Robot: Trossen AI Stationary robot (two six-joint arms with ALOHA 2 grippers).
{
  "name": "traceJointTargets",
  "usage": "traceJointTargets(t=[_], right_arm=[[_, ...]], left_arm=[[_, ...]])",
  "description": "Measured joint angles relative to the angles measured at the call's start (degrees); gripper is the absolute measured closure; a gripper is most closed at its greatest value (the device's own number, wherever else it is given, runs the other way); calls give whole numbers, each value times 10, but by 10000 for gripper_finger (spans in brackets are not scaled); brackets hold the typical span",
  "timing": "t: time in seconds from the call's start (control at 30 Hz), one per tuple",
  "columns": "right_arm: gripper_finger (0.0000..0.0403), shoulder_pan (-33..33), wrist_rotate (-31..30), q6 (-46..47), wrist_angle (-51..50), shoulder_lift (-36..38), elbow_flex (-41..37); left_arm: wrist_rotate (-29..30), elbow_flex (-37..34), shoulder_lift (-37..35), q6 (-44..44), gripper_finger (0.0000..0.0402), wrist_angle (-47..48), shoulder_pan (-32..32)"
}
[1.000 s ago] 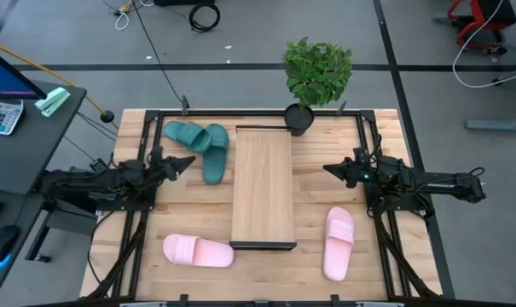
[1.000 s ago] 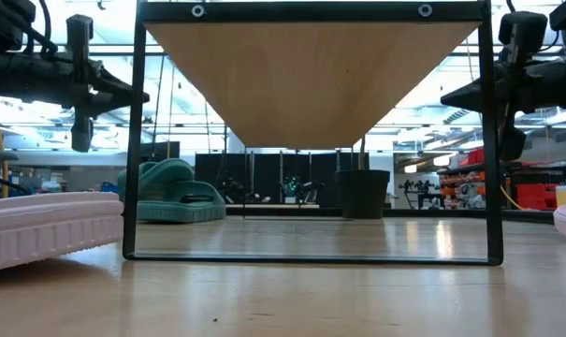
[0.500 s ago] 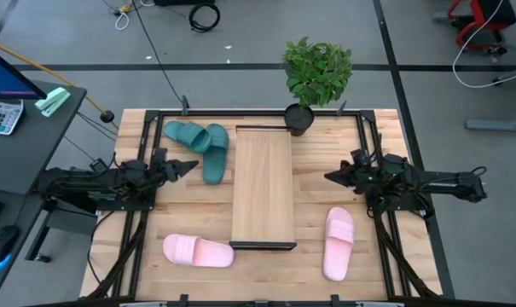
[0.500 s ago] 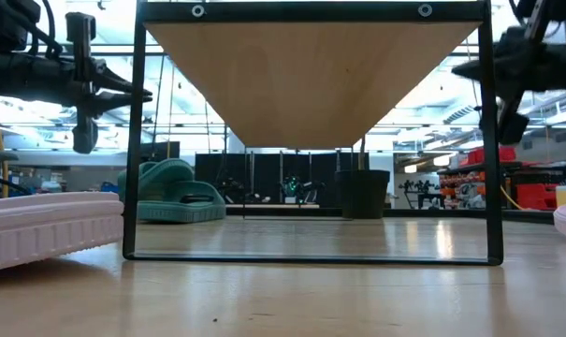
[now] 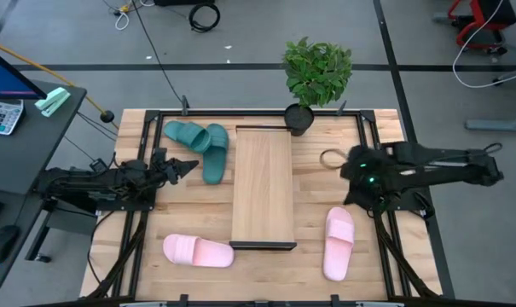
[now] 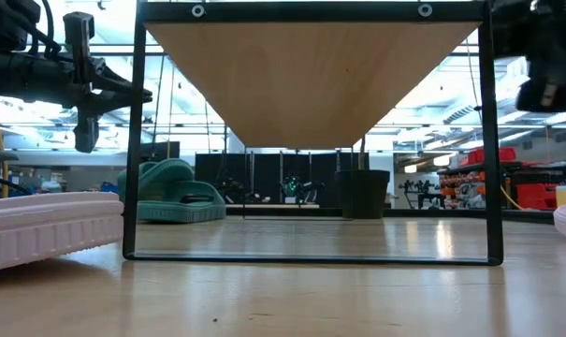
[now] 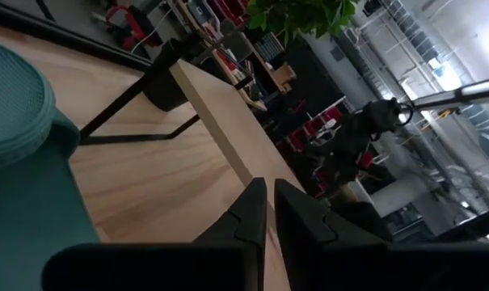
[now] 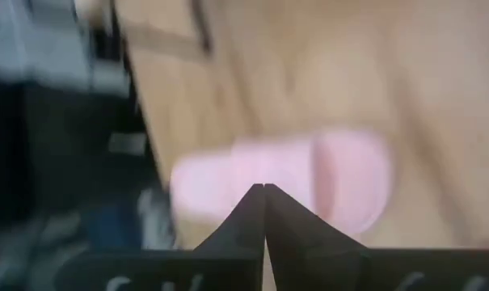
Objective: Pick and place slides into the shelf
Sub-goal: Put the right pink slide on the shelf
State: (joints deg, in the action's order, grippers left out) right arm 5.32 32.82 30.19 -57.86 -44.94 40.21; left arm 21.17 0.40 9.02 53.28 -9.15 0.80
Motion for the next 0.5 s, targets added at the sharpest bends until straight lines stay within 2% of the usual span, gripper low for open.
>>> traceJointTargets(t=[0.07, 0.2, 0.5], right_arm=[[385, -1, 43, -29, -7, -38, -6], [367, -16, 52, -86, -9, -96, -15], [258, -43, 41, -137, 14, -162, -36]], left_arm=[[0, 0, 0, -16, 370, 0, 0], [0, 0, 0, -27, 363, 0, 0], [0, 0, 0, -29, 364, 0, 0]])
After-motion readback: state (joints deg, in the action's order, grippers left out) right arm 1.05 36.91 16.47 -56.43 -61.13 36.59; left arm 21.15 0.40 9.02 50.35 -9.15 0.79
